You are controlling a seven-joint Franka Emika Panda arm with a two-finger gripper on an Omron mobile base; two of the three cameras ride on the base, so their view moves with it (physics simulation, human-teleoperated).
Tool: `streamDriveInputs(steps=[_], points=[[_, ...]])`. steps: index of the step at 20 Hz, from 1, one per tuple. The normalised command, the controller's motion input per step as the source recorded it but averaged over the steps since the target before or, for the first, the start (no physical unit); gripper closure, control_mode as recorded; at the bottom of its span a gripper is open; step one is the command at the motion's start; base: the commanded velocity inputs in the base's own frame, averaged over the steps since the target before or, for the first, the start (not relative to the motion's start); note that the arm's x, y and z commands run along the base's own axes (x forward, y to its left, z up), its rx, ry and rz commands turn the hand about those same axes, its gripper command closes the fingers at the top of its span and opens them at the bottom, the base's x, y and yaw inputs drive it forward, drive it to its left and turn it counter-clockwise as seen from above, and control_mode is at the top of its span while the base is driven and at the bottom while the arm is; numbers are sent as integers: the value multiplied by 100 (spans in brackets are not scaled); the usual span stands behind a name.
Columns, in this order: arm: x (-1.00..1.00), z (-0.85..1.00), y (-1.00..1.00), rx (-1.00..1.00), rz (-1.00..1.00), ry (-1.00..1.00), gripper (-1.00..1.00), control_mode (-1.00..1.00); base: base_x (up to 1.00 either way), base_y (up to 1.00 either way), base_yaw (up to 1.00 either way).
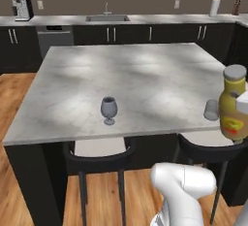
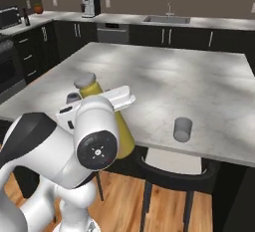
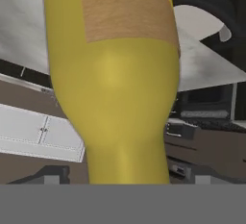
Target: There is a wine glass and glass cup on the dining counter. Place the wine bottle next to the wine glass and the juice bottle next to the glass cup.
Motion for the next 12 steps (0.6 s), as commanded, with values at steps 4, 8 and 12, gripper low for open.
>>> streamDriveInputs(steps=[4,8,12], points=[[0,0,0,0,0,0,100,100,-3,-49,30],[0,0,0,0,0,0,100,100,-8,-39,13],[0,0,0,0,0,0,100,100,4,-25,2]])
